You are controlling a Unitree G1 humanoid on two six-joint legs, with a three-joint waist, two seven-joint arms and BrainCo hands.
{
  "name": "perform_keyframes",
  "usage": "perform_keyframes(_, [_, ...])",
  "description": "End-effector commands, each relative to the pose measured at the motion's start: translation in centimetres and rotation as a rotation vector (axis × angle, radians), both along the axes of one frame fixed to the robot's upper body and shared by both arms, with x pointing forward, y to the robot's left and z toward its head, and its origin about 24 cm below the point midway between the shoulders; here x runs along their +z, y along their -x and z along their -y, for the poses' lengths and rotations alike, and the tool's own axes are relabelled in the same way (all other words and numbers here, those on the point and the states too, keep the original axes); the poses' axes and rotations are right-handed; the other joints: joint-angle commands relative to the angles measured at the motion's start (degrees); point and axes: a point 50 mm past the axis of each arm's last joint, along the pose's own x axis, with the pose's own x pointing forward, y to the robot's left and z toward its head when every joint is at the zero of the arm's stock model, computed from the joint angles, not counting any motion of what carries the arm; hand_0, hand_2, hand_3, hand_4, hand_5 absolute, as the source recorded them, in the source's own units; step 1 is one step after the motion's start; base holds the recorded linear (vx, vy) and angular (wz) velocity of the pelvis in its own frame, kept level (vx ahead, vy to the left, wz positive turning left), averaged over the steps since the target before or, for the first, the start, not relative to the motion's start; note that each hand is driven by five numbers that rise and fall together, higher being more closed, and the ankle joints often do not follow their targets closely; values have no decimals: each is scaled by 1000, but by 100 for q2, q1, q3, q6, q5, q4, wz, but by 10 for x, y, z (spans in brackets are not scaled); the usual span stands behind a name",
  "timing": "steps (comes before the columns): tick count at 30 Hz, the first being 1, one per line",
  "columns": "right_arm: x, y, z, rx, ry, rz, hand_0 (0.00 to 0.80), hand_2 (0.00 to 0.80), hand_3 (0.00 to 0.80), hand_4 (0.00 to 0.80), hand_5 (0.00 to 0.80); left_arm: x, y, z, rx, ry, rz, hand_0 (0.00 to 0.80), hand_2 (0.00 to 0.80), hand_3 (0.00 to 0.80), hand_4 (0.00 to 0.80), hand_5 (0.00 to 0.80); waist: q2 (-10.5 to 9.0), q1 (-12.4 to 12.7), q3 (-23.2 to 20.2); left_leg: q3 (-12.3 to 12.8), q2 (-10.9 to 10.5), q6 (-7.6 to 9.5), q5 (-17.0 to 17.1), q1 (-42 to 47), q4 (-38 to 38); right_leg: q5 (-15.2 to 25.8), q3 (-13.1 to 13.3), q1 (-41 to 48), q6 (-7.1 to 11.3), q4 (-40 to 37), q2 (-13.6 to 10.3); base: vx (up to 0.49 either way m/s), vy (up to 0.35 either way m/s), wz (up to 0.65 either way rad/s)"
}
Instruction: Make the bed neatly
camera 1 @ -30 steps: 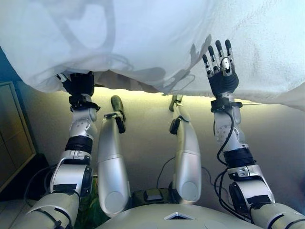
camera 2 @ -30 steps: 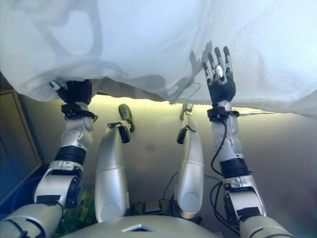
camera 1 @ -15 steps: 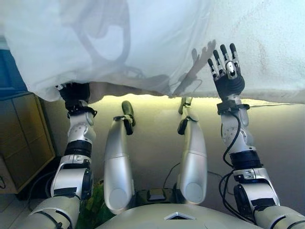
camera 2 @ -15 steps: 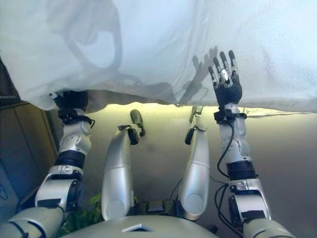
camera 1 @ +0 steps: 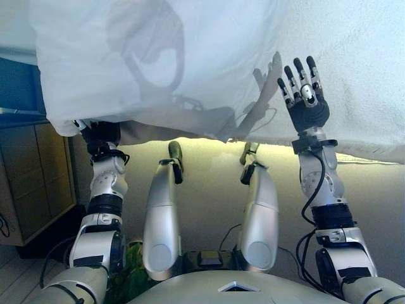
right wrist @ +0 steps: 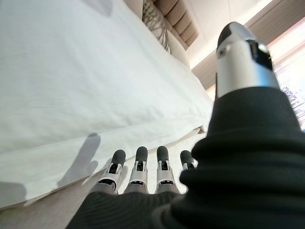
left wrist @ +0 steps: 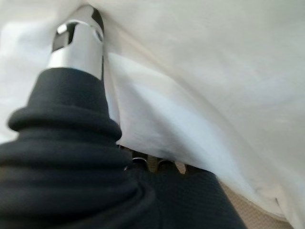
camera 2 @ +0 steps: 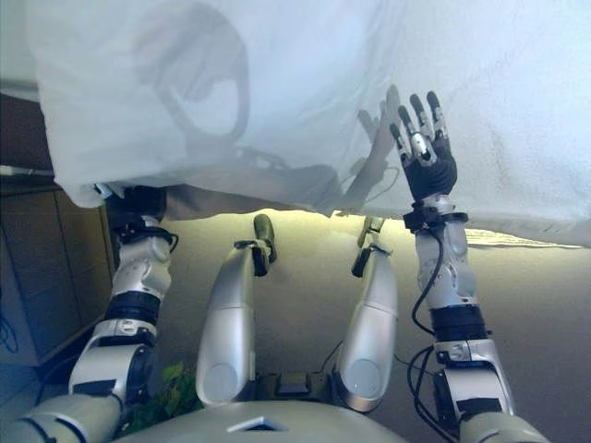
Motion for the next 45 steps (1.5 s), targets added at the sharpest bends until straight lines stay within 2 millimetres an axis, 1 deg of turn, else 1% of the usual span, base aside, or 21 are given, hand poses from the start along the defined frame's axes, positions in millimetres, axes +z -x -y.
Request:
perform_keyframes(1, [25, 12, 18, -58, 38, 114, 0, 0, 0, 0, 0, 23, 27, -83, 292, -34, 35, 0, 0, 0, 0, 0, 277, 244, -27, -224, -157, -230, 704, 470, -992, -485, 45, 515, 104, 618, -245, -17, 3, 20])
perform_keyframes(3, [25, 12, 17, -57, 33, 115, 0, 0, 0, 0, 0, 26, 27, -88, 296, -46, 24, 0, 0, 0, 0, 0, 271, 266, -27, -246, -175, -236, 728, 559, -1062, -465, 5, 628, 114, 560, -258, -3, 3, 20])
perform_keyframes(7, [27, 10, 15, -48, 45, 117, 0, 0, 0, 0, 0, 31, 33, -104, 334, -59, -5, 0, 0, 0, 0, 0, 290, 357, -29, -300, -218, -275, 782, 805, -1246, -404, -84, 924, 170, 373, -313, -2, 14, 13])
perform_keyframes(13, [26, 8, 15, -60, 52, 114, 0, 0, 0, 0, 0, 26, 45, -121, 377, -44, -45, 0, 0, 0, 0, 0, 317, 494, -84, -411, -272, -332, 914, 996, -1544, -346, -200, 1235, 249, 38, -349, -1, -3, 8])
perform_keyframes(17, [26, 7, 15, -64, 51, 112, 0, 0, 0, 0, 0, 22, 49, -124, 396, -24, -68, 0, 0, 0, 0, 0, 311, 537, -109, -451, -278, -343, 955, 1019, -1630, -350, -254, 1289, 270, -26, -357, -11, -25, 13])
perform_keyframes(18, [25, 6, 12, -76, 42, 107, 0, 0, 0, 0, 0, 12, 54, -126, 408, 1, -104, 0, 0, 0, 0, 0, 252, 663, -150, -536, -303, -358, 1001, 1022, -1699, -379, -334, 1360, 299, -80, -370, -35, -108, 2])
perform_keyframes(21, [24, 7, 11, -86, 29, 104, 0, 0, 0, 0, 0, 11, 55, -125, 415, -4, -101, 0, 0, 0, 0, 0, 189, 730, -171, -612, -314, -359, 1028, 1037, -1748, -399, -426, 1462, 307, -125, -379, -22, -95, 19])
perform_keyframes(22, [21, 9, 11, -95, 19, 104, 0, 0, 0, 0, 0, 9, 57, -125, 425, 10, -107, 0, 0, 0, 0, 0, 146, 789, -176, -657, -319, -357, 1038, 1028, -1755, -409, -469, 1498, 318, -129, -377, -17, -108, 26])
perform_keyframes(26, [18, 11, 12, -109, -9, 100, 0, 0, 0, 0, 0, 2, 67, -131, 468, 38, -134, 0, 0, 0, 0, 0, 15, 953, -246, -809, -326, -370, 1042, 1051, -1766, -429, -634, 1685, 344, -178, -366, 8, -139, 15])
perform_keyframes(30, [15, 14, 12, -114, -35, 97, 0, 0, 0, 0, 0, -3, 77, -138, 498, 23, -172, 0, 0, 0, 0, 0, -61, 1089, -318, -911, -288, -393, 1045, 1064, -1742, -436, -776, 1857, 350, -206, -356, 30, -129, 20])
perform_keyframes(35, [12, 14, 11, -125, -64, 83, 0, 0, 0, 0, 0, -10, 89, -146, 512, -10, -208, 0, 0, 0, 0, 0, -86, 1237, -383, -1032, -286, -401, 1029, 1080, -1723, -456, -939, 2020, 363, -236, -340, 27, -94, 17])
perform_keyframes(40, [6, 16, 15, -149, -96, 76, 0, 0, 0, 0, 0, -22, 103, -144, 482, -63, -229, 0, 0, 0, 0, 0, -114, 1399, -417, -1155, -295, -401, 1006, 1141, -1746, -451, -1067, 2206, 384, -315, -320, 36, -99, 14])
perform_keyframes(42, [5, 17, 14, -152, -109, 76, 0, 0, 0, 0, 0, -24, 102, -141, 444, -100, -222, 0, 0, 0, 0, 0, -142, 1422, -429, -1177, -289, -397, 998, 1153, -1752, -432, -1102, 2247, 393, -336, -306, 26, -95, 22])
perform_keyframes(45, [2, 19, 14, -151, -132, 77, 0, 0, 0, 0, 0, -27, 96, -128, 388, -122, -178, 0, 0, 0, 0, 0, -189, 1452, -438, -1195, -270, -377, 992, 1172, -1773, -396, -1149, 2317, 409, -401, -271, 5, -92, 21])
